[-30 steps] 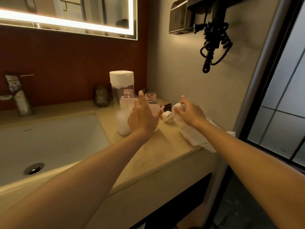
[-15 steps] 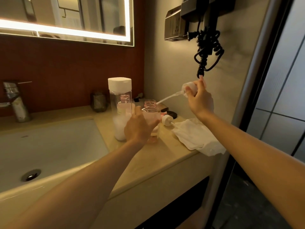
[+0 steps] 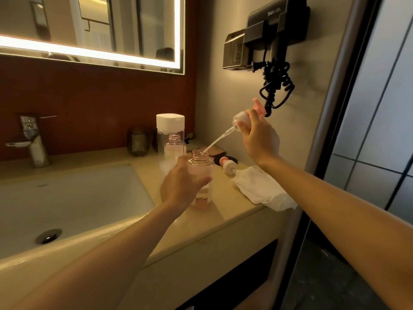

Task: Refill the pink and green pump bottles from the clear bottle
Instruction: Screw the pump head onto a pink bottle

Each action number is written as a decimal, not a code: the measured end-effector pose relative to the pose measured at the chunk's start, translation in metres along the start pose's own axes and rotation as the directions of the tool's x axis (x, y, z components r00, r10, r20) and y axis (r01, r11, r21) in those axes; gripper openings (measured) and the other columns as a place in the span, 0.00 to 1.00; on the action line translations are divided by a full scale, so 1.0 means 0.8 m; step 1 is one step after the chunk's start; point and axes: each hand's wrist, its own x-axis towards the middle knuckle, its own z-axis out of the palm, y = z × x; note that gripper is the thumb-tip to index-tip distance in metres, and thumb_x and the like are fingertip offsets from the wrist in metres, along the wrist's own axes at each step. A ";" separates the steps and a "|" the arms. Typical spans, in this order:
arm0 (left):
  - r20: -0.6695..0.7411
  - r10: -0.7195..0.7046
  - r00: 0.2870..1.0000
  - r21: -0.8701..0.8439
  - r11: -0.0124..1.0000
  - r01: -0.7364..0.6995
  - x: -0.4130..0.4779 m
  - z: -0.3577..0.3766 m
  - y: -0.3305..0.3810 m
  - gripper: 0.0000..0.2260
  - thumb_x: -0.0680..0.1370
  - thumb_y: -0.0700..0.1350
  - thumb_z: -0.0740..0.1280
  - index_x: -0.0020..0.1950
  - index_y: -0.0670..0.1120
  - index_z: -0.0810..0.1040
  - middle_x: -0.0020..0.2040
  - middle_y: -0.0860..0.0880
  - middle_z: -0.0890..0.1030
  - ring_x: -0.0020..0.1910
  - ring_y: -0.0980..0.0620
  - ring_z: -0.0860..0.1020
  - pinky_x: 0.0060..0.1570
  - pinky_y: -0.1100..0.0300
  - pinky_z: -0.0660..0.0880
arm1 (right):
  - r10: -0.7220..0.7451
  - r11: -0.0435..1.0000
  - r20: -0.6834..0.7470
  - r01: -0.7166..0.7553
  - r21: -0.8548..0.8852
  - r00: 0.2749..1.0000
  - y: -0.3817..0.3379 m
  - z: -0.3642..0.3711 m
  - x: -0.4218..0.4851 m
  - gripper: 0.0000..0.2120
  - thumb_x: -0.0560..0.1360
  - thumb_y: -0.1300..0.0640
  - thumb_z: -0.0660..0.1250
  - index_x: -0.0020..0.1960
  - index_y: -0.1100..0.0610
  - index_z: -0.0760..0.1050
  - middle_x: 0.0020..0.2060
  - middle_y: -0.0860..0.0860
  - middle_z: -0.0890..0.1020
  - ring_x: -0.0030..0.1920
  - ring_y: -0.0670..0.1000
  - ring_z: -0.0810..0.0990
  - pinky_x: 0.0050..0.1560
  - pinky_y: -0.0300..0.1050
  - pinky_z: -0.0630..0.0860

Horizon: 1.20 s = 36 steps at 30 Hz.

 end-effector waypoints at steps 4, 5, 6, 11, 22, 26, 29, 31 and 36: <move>0.004 0.010 1.000 -0.005 1.000 -0.010 -0.007 -0.008 -0.004 0.34 0.68 0.56 0.73 0.69 0.48 0.64 0.63 0.46 0.75 0.57 0.45 0.76 0.47 0.56 0.76 | -0.104 0.995 -0.044 0.104 -0.009 0.994 -0.018 -0.006 0.000 0.19 0.79 0.47 0.56 0.66 0.56 0.68 0.55 0.57 0.79 0.51 0.56 0.80 0.42 0.45 0.76; 0.006 0.008 1.000 -0.005 1.000 -0.008 -0.008 -0.009 -0.006 0.34 0.68 0.56 0.73 0.69 0.48 0.64 0.63 0.46 0.75 0.57 0.45 0.76 0.47 0.55 0.76 | -0.151 0.988 -0.036 0.151 -0.001 0.988 -0.023 -0.006 -0.001 0.20 0.79 0.48 0.57 0.66 0.57 0.67 0.56 0.57 0.79 0.51 0.55 0.80 0.42 0.45 0.77; 0.006 0.007 1.000 -0.006 1.000 -0.007 -0.009 -0.010 -0.006 0.34 0.68 0.57 0.73 0.69 0.48 0.64 0.63 0.46 0.75 0.56 0.45 0.76 0.47 0.55 0.77 | -0.211 0.977 -0.018 0.211 0.007 0.977 -0.029 -0.006 -0.004 0.20 0.79 0.49 0.58 0.67 0.57 0.67 0.55 0.58 0.80 0.50 0.55 0.80 0.42 0.46 0.77; -0.005 -0.007 1.000 0.015 1.000 0.007 -0.008 -0.009 -0.007 0.34 0.69 0.59 0.72 0.69 0.49 0.64 0.62 0.46 0.76 0.56 0.45 0.77 0.50 0.50 0.78 | -0.440 0.898 0.109 0.436 0.056 0.891 -0.058 0.003 -0.031 0.19 0.76 0.51 0.63 0.65 0.57 0.71 0.51 0.58 0.82 0.44 0.58 0.82 0.41 0.47 0.78; -0.018 -0.003 1.000 -0.063 0.998 0.002 -0.009 -0.002 -0.012 0.31 0.70 0.57 0.71 0.69 0.49 0.63 0.62 0.48 0.76 0.56 0.46 0.77 0.50 0.55 0.75 | -0.468 0.869 0.120 0.431 0.245 0.876 -0.070 0.012 -0.069 0.19 0.74 0.52 0.63 0.63 0.57 0.75 0.54 0.56 0.82 0.48 0.58 0.83 0.47 0.51 0.79; -0.038 -0.003 0.999 -0.081 0.997 0.000 -0.009 0.001 -0.015 0.31 0.70 0.58 0.71 0.68 0.51 0.64 0.62 0.49 0.76 0.56 0.47 0.77 0.51 0.54 0.77 | -0.290 0.899 0.137 0.220 0.380 0.947 -0.075 0.021 -0.078 0.18 0.77 0.51 0.61 0.64 0.56 0.72 0.58 0.53 0.80 0.53 0.54 0.80 0.52 0.51 0.79; -0.046 -0.012 0.999 -0.079 0.997 0.009 -0.009 0.003 -0.015 0.32 0.69 0.59 0.71 0.68 0.51 0.64 0.63 0.49 0.75 0.56 0.47 0.77 0.51 0.54 0.77 | 0.033 0.839 0.247 -0.161 0.519 0.968 -0.095 0.020 -0.074 0.19 0.77 0.49 0.61 0.65 0.56 0.63 0.60 0.49 0.75 0.55 0.49 0.76 0.52 0.43 0.77; -0.050 -0.005 0.999 -0.074 0.997 0.002 -0.008 0.003 -0.016 0.32 0.70 0.59 0.71 0.69 0.51 0.63 0.63 0.49 0.75 0.57 0.47 0.77 0.51 0.54 0.76 | 0.075 0.758 0.399 -0.313 0.572 0.914 -0.110 0.022 -0.065 0.24 0.78 0.46 0.59 0.69 0.55 0.60 0.66 0.51 0.71 0.62 0.52 0.73 0.58 0.48 0.76; -0.066 0.004 0.998 -0.065 0.998 -0.009 -0.008 0.003 -0.015 0.32 0.70 0.58 0.71 0.69 0.50 0.63 0.63 0.49 0.76 0.57 0.47 0.77 0.52 0.54 0.76 | 0.108 0.730 0.500 -0.410 0.547 0.859 -0.122 0.016 -0.080 0.19 0.80 0.49 0.53 0.68 0.55 0.68 0.59 0.51 0.76 0.53 0.47 0.74 0.58 0.44 0.72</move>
